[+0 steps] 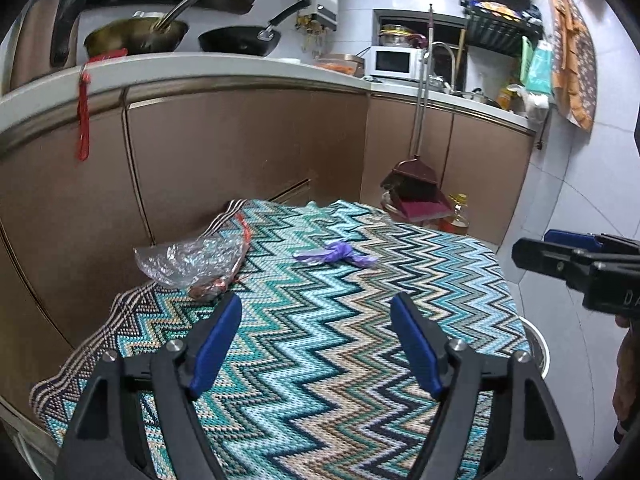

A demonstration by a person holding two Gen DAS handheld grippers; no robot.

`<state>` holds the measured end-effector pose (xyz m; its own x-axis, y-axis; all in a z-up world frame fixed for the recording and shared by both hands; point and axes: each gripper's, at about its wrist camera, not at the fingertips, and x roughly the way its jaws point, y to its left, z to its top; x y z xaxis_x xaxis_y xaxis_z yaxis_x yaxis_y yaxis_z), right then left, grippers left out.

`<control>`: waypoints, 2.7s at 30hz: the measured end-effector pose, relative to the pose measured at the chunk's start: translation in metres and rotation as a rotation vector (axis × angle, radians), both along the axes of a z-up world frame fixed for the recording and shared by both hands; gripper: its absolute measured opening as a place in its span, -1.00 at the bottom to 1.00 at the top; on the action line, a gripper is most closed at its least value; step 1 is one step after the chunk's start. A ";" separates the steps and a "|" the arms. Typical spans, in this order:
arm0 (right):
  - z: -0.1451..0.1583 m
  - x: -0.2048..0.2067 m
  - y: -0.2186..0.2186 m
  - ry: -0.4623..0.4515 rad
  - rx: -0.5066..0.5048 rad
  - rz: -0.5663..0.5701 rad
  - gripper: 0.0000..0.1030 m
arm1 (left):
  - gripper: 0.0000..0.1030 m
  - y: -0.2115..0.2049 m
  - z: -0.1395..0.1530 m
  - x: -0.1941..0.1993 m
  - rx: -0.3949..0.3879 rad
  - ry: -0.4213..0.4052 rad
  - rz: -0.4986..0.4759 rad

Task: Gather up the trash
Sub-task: 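Grasp clear plastic bag with left gripper while right grasps purple glove, then carry plastic bag and purple glove over the bin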

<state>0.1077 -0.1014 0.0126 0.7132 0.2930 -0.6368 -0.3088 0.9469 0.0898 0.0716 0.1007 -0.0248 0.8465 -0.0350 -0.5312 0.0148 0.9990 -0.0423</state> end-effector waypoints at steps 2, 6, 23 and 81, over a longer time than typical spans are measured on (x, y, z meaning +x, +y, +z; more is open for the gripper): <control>-0.004 0.012 0.008 0.009 -0.004 0.010 0.43 | 0.53 0.019 -0.008 0.007 -0.034 0.014 0.025; -0.015 0.043 0.023 0.036 -0.019 0.033 0.43 | 0.54 0.069 -0.025 0.026 -0.099 0.045 0.091; -0.114 0.206 0.092 0.191 -0.077 0.093 0.44 | 0.19 0.193 -0.093 0.154 -0.473 0.245 0.118; -0.204 0.050 -0.364 0.344 0.129 -0.570 -0.37 | -0.98 -0.423 -0.117 0.140 -0.033 0.531 -0.596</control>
